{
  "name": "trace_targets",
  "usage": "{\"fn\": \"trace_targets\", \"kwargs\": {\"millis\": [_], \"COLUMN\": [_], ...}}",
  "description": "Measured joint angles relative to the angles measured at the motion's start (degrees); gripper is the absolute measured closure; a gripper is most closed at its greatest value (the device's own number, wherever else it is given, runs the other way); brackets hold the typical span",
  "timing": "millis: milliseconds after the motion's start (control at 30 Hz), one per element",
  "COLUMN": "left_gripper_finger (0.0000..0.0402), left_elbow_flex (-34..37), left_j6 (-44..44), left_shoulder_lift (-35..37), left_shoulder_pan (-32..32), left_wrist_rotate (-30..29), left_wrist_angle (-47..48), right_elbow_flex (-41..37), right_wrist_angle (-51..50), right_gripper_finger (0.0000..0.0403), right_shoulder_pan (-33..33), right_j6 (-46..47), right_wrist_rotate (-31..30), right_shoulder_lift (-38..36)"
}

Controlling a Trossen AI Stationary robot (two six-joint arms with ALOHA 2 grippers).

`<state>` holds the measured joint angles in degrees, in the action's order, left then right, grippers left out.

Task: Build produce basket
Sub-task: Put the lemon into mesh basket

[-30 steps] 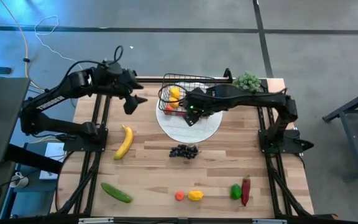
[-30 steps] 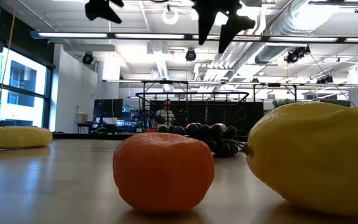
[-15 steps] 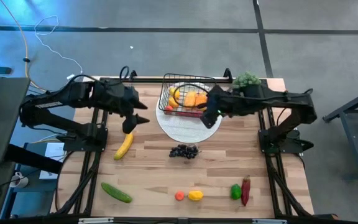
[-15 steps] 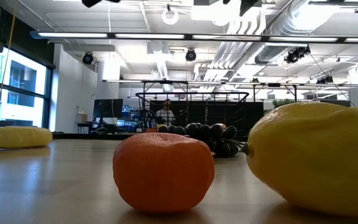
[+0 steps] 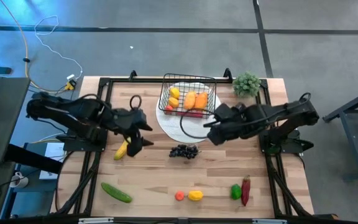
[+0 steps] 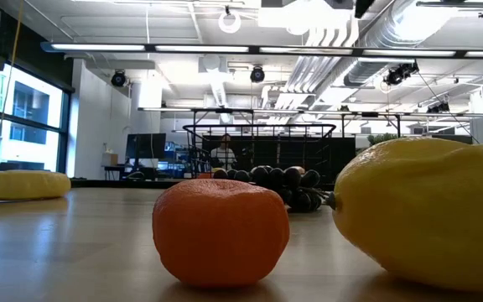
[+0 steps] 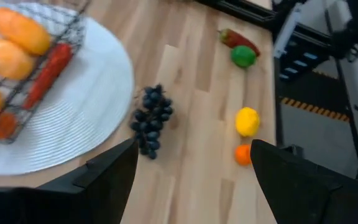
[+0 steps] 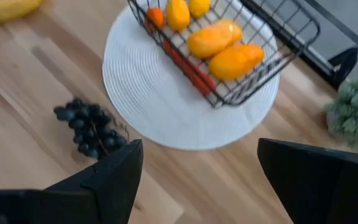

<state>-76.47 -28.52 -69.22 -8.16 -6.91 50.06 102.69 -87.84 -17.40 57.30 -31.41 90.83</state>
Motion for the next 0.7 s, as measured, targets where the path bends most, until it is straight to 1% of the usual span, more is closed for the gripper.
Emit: {"fn": "trace_targets", "kwargs": {"millis": [200, 300, 367, 467, 633, 700], "left_gripper_finger": [0.0101, 0.0101, 0.0101, 0.0101, 0.0101, 0.0101], "left_elbow_flex": [0.0, -0.09, 0.04, 0.0, 0.02, -0.02], "left_j6": [-1.36, -1.38, -1.37, -1.35, -0.66, 0.01], "left_shoulder_lift": [-3.39, -5.48, -7.03, -9.1, -11.97, -13.0], "left_shoulder_pan": [-5.26, -7.17, -8.07, -9.11, -11.31, -12.32], "left_wrist_rotate": [-1.21, -1.5, -1.48, -1.65, -4.77, -5.89], "left_wrist_angle": [-3.4, -6.71, -7.28, -8.73, -10.22, -11.29], "right_elbow_flex": [-5.35, -7.55, -8.66, -9.54, -9.79, -9.79], "right_wrist_angle": [0.29, 1.38, 1.97, 3.56, 6.87, 9.63], "right_gripper_finger": [0.0105, 0.0105, 0.0105, 0.0105, 0.0105, 0.0105], "right_shoulder_pan": [-3.39, -4.88, -5.66, -6.83, -8.43, -9.05], "right_j6": [5.68, 8.35, 9.94, 11.28, 13.26, 13.38], "right_wrist_rotate": [1.59, 1.77, 2.2, 3.01, 3.05, 3.05], "right_shoulder_lift": [0.07, 0.02, 0.07, 0.07, 0.07, 0.07]}}
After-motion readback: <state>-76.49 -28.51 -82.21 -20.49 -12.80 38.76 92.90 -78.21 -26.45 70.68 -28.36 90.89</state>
